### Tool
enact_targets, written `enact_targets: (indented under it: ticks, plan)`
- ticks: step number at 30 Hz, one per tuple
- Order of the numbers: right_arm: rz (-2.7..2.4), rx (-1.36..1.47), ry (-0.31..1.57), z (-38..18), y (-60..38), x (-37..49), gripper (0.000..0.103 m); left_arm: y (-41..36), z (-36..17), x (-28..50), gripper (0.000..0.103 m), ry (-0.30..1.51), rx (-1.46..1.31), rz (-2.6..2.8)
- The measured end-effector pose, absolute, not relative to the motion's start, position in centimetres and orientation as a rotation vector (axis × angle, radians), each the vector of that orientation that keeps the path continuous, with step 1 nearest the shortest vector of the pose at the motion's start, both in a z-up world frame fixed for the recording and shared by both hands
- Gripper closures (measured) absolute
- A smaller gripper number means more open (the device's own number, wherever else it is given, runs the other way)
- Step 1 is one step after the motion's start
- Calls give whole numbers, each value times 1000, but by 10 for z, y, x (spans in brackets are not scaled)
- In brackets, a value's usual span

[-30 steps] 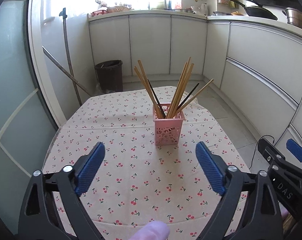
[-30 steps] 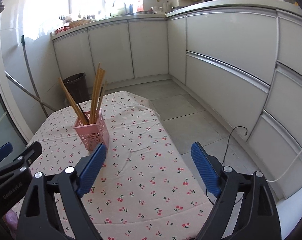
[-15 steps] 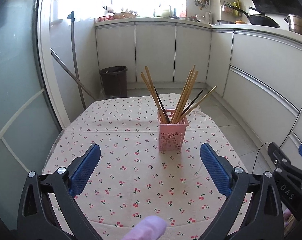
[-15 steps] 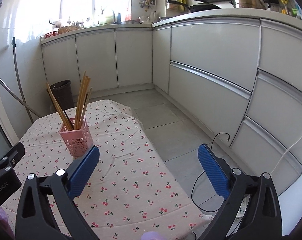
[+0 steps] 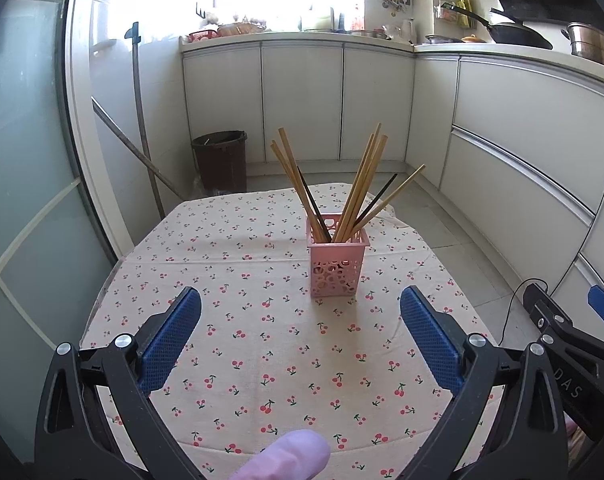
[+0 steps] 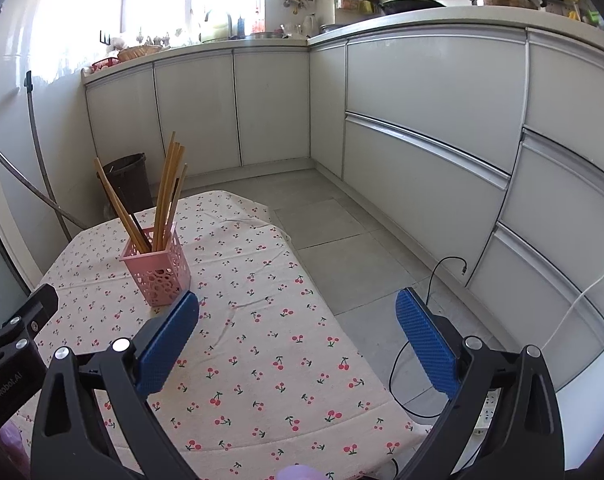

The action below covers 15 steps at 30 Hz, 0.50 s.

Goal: Organize utensils

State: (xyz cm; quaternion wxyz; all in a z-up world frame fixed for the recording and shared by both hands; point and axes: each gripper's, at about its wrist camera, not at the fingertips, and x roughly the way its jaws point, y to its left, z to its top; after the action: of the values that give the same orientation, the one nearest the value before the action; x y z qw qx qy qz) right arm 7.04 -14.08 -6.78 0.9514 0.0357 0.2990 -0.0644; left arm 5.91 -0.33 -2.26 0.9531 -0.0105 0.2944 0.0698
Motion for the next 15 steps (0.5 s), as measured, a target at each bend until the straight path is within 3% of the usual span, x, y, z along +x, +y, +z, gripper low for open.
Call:
enact_targets:
  ticks: [15]
  plan:
    - [-135, 77, 609, -69, -141, 70, 7, -3, -22, 59, 7, 601, -24, 140]
